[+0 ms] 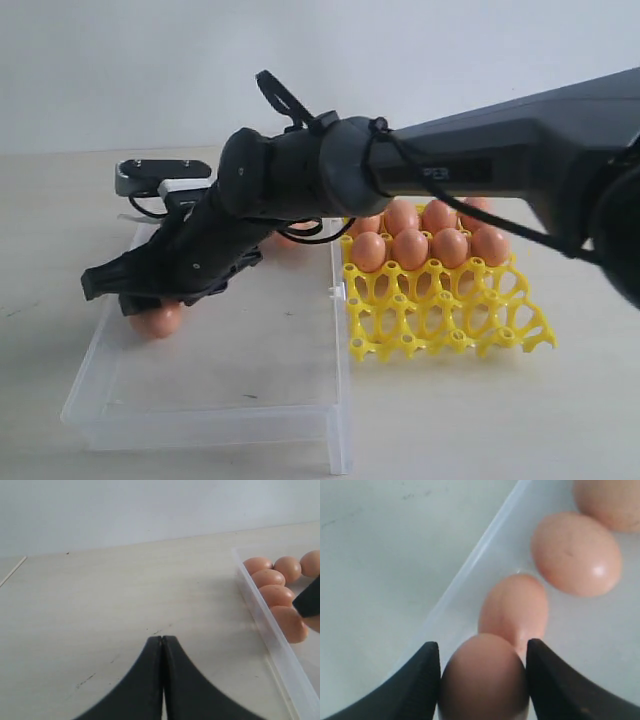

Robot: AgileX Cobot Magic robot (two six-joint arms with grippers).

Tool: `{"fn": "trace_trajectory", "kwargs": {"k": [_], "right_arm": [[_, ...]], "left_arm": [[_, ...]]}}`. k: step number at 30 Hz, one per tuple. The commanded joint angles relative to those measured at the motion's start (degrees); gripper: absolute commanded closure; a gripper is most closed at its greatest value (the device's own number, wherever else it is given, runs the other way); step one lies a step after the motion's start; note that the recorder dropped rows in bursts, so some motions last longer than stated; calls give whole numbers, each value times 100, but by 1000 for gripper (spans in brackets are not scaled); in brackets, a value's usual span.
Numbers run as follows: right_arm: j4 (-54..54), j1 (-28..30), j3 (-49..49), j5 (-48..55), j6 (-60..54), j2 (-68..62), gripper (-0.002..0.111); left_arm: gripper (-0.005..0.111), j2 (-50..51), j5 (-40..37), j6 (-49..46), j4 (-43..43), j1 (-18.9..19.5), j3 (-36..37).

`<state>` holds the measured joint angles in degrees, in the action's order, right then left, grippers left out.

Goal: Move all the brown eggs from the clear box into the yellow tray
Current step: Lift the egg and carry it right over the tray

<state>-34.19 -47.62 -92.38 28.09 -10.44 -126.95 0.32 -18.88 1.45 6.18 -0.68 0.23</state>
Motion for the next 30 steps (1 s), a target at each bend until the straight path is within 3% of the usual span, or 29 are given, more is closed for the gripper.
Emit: {"fn": "trace_trajectory", "kwargs": {"k": [1, 17, 30], "right_arm": [[429, 17, 768, -920, -49, 674, 108], [634, 812, 3977, -4139, -49, 3053, 108], [1080, 1442, 4292, -4338, 377, 2598, 108]], "left_arm": [[107, -32, 79, 25, -16, 7, -23], [107, -32, 79, 25, -16, 7, -23], [107, -32, 79, 25, -16, 7, -23]]}}
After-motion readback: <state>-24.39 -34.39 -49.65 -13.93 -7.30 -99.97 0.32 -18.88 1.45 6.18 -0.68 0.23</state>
